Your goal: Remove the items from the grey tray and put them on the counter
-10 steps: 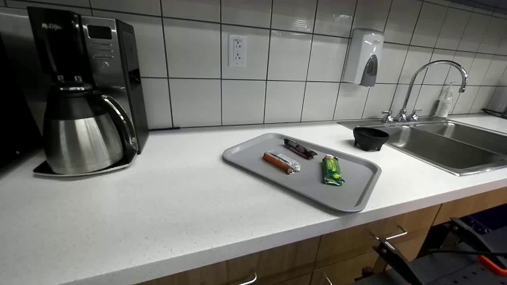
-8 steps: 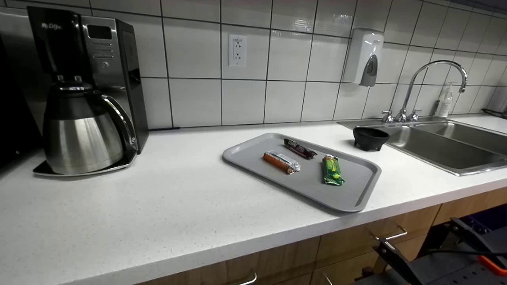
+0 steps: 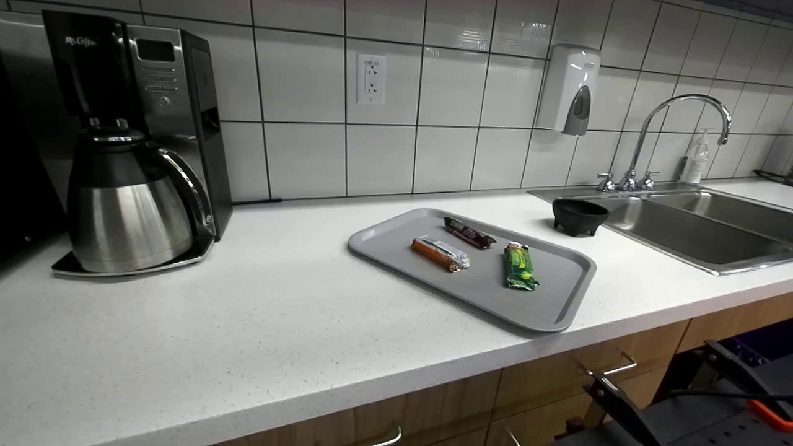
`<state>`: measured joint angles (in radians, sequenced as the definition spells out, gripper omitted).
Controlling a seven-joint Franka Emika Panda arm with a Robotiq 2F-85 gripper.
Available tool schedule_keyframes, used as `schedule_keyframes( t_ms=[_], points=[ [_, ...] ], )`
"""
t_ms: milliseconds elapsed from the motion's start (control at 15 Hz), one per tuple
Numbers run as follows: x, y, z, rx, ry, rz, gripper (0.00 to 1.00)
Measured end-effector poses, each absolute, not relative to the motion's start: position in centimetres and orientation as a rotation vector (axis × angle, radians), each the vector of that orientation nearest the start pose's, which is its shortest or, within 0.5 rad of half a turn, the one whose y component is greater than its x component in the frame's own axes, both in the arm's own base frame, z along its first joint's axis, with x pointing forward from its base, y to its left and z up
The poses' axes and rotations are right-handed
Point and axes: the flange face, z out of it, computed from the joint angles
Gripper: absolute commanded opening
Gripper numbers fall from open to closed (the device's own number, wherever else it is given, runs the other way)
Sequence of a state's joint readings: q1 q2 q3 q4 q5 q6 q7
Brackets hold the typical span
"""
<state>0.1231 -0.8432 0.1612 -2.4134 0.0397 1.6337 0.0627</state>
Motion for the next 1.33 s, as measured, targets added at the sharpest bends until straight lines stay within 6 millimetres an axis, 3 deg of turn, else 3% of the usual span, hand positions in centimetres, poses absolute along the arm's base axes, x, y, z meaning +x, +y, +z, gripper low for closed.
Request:
schedule_keyframes(
  t_ms=[533, 1333],
  points=[
    [28.8, 10.0, 57.4, -3.200, -0.270, -0.134, 1.00],
    [31.2, 9.1, 52.4, -3.158, -0.245, -0.319, 1.00]
  ],
)
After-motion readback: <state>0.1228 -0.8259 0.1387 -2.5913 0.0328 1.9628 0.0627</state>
